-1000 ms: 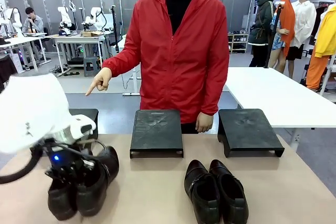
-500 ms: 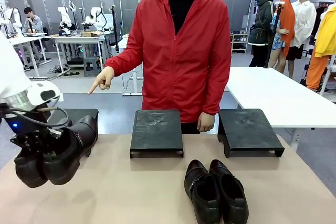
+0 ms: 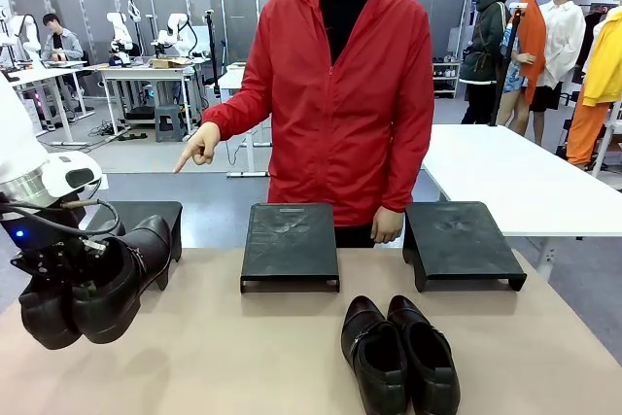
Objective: Place the shoes on the stand as instructed by the person.
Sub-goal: Pick up one pair of Shoes and place it on the Shoes Stand indicated by the person.
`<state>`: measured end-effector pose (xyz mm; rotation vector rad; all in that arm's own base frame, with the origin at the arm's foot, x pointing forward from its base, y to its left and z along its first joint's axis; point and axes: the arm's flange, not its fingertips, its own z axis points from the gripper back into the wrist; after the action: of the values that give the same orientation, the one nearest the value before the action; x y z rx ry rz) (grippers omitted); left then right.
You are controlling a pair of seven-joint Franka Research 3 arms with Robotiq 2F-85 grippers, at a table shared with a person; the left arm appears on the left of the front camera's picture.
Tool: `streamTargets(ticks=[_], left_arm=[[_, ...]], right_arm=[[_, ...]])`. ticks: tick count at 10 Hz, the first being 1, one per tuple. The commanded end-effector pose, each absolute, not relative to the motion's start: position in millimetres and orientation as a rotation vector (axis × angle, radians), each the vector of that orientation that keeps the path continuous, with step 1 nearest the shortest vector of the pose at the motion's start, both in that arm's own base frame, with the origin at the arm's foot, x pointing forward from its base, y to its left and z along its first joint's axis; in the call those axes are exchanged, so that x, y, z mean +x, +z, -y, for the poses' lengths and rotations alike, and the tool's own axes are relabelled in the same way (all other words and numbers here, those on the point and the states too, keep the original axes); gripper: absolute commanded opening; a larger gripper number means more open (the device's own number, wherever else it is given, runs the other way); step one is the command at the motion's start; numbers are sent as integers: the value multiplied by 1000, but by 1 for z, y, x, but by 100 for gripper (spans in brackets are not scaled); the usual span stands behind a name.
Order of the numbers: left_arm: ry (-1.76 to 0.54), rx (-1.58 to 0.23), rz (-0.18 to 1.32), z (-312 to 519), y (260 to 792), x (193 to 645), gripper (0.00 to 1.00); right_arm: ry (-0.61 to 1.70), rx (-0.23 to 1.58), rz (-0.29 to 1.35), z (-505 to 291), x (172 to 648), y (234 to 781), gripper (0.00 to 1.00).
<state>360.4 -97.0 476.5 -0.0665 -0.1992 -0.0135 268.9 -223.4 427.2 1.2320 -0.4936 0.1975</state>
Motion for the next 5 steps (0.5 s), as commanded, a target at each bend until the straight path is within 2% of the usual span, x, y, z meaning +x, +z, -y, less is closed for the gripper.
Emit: streamTargets(ticks=[1, 2, 3, 5], left_arm=[[-15, -72, 213, 99, 483, 362, 0], [-13, -67, 199, 97, 476, 360, 8], [-4, -53, 311, 85, 470, 339, 8], [53, -78, 392, 63, 476, 361, 8]], right_arm=[[201, 1242, 502, 224, 268, 429, 100], [201, 1242, 502, 224, 268, 429, 100], [201, 1242, 502, 224, 268, 429, 100], [201, 1242, 502, 224, 268, 429, 100]])
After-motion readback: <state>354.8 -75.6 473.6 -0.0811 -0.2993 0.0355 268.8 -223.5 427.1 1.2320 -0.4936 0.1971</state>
